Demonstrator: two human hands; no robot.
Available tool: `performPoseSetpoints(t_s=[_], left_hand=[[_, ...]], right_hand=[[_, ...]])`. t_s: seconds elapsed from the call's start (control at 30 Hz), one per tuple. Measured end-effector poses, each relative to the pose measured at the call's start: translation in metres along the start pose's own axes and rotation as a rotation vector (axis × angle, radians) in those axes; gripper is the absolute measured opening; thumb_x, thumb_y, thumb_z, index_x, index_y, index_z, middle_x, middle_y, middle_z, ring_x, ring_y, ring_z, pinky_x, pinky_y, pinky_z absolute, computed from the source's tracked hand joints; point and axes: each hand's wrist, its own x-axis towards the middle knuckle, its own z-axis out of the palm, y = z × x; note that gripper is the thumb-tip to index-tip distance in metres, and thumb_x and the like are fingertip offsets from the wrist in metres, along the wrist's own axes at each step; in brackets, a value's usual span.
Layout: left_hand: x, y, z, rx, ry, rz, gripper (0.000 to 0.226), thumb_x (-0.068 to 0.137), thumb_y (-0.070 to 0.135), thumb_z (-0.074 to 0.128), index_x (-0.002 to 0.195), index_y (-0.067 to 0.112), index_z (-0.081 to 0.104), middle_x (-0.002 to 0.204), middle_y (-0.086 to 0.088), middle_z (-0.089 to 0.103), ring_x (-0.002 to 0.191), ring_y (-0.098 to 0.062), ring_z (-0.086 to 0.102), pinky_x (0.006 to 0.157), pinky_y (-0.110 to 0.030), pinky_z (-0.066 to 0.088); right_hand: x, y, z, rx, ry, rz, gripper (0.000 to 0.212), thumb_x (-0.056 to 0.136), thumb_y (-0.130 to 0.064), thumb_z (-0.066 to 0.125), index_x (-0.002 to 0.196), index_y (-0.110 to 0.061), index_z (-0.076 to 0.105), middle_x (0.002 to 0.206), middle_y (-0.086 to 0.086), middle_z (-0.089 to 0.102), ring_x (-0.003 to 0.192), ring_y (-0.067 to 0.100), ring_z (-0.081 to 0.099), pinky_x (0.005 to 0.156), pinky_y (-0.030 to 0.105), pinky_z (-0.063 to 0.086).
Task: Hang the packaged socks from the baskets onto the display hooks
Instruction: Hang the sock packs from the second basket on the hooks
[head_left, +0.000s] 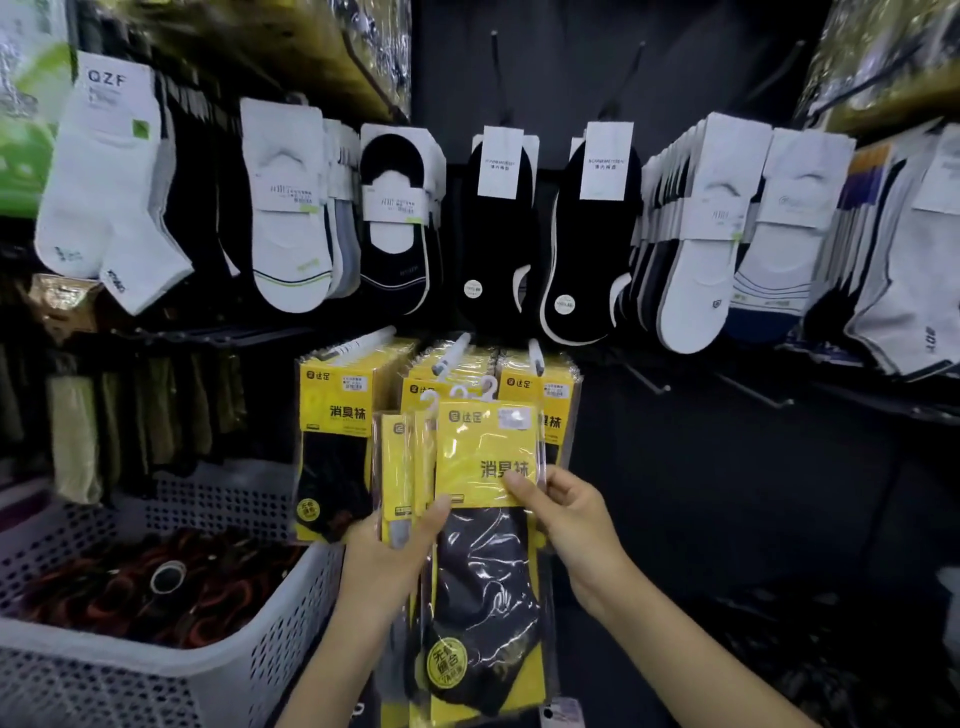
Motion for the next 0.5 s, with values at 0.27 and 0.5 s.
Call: performPoseSetpoints(t_s=[0.27,0.5], left_hand=[[0.006,-0.003,-0.008,0.083,0.077,0.039,0.034,0.069,0.062,0.057,0.076,0.029,0.059,0.067,0.015,0.06,0.065,0.005,0.057,0.066,-0.017,0.04],[0.016,-0.007,-0.028,0.125,0.172,0.082,0.071,0.071,0.065,0.055,0.07,-0.006,0.056,0.043,0.005,0.031,0.046,-0.011,0.034,0.053,-0.028,0.03]], right_hand=[[-0.001,0.009,-0.028,0.042,0.113,0.05,0.018,0.091,-0.021,0.061,0.103,-0.008,0.068,0.096,0.009,0.075,0.091,0.024,0.072,0.087,0.038,0.055],[0.031,0.001,-0.058,0.023,0.354,0.016,0.013,0.095,-0.016,0.057,0.099,-0.008,0.066,0.09,0.007,0.075,0.086,0.023,0.071,0.08,0.038,0.056]])
